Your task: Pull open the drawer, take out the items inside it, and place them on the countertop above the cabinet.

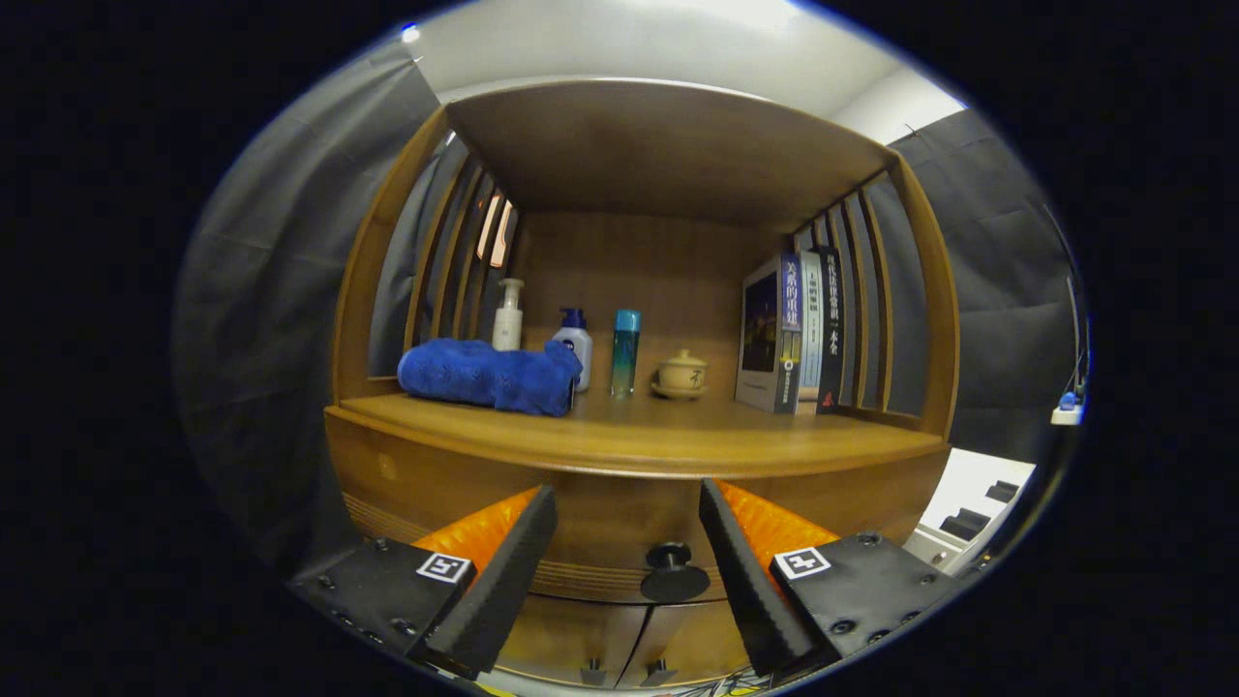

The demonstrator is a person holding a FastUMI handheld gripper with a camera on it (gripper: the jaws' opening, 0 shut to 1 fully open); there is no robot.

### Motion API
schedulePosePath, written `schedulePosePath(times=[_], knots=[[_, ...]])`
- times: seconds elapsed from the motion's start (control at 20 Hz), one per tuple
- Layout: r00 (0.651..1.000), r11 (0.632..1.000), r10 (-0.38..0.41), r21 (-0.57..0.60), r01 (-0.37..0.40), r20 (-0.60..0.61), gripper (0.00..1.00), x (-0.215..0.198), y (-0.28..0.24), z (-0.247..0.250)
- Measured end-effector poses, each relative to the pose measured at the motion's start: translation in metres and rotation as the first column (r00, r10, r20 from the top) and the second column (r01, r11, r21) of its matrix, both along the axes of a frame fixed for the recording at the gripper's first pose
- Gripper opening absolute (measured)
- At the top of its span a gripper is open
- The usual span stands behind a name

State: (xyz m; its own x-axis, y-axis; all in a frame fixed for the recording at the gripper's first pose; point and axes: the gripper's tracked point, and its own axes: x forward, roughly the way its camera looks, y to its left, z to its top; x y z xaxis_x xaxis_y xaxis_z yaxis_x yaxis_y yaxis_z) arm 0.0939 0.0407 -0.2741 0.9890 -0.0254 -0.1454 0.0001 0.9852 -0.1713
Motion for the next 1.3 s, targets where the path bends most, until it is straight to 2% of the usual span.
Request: schedulePosePath(times=[0.2,0.4,0.75,1.05,1.3], knots=[[0.998,0.998,-0.046,0.046,0.047,-0.032,0.97,0.000,-0.023,-0.024],[0.996,0.993,-0.054,0.098,0.060,-0.065,0.97,0.001,-0.030,-0.042],[0.992,0.983,-0.058,0.166,0.075,-0.109,0.67,0.002,-0.033,-0.057],[0.988,0.984,-0.073,0.149,0.093,-0.136,0.43,0.001,-0.039,-0.059],[0.985,0.979,-0.098,0.163,0.121,-0.142,0.33,-0.007,-0.036,-0.059]])
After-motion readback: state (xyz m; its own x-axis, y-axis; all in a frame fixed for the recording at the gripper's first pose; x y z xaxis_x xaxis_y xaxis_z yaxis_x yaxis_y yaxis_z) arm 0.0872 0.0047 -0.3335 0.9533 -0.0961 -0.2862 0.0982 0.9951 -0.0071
